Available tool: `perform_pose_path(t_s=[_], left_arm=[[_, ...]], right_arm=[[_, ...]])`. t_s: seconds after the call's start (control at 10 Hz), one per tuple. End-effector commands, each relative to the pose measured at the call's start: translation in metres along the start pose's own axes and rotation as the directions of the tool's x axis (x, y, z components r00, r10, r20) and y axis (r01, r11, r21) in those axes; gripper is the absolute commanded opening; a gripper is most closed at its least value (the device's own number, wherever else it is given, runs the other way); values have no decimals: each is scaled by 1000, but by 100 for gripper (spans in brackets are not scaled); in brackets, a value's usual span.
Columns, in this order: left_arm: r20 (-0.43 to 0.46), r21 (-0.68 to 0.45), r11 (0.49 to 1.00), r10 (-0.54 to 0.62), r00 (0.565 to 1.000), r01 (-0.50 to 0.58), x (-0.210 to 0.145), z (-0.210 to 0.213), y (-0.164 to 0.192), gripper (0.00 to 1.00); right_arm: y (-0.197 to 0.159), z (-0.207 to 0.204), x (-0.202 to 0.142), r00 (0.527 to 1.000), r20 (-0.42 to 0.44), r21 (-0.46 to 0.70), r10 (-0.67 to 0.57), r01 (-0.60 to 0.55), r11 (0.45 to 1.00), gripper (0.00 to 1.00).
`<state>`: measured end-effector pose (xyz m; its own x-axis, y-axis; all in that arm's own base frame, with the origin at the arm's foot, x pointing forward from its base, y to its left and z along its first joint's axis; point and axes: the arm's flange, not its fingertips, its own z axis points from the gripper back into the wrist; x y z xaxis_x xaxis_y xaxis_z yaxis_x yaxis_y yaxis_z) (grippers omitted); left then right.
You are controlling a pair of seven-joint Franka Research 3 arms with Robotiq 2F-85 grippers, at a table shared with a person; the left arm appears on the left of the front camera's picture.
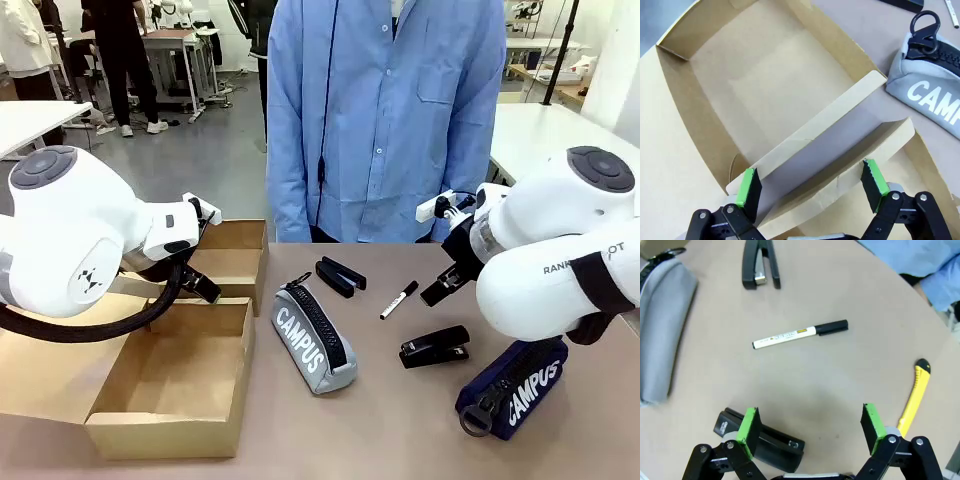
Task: Place items inside the box.
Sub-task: Pick up a Pencil pouch or Stapler and place it inside the Mailer Box closest to the robot.
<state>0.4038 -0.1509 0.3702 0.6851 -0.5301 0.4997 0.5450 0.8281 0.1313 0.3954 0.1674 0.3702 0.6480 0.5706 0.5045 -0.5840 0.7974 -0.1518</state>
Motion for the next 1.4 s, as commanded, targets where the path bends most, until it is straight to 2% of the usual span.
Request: perform_pose_path(t_s=[0.0, 1.1, 1.2, 1.3], left_arm=[[0, 0, 1000, 0, 1000, 0, 0, 0, 0, 100], [0, 0, 1000, 0, 1000, 0, 0, 0, 0, 100], [0, 0, 1000, 0, 1000, 0, 0, 0, 0, 100], [41, -34, 999, 2, 999, 0, 3, 30, 5, 100]], right_arm=[[0, 0, 0, 1000, 0, 0, 0, 0, 1000, 100], [0, 0, 0, 1000, 0, 0, 0, 0, 1000, 100], [-8, 17, 4, 1000, -11, 16, 4, -3, 1000, 100], [-17, 37, 10, 997, -27, -8, -70, 69, 998, 100]])
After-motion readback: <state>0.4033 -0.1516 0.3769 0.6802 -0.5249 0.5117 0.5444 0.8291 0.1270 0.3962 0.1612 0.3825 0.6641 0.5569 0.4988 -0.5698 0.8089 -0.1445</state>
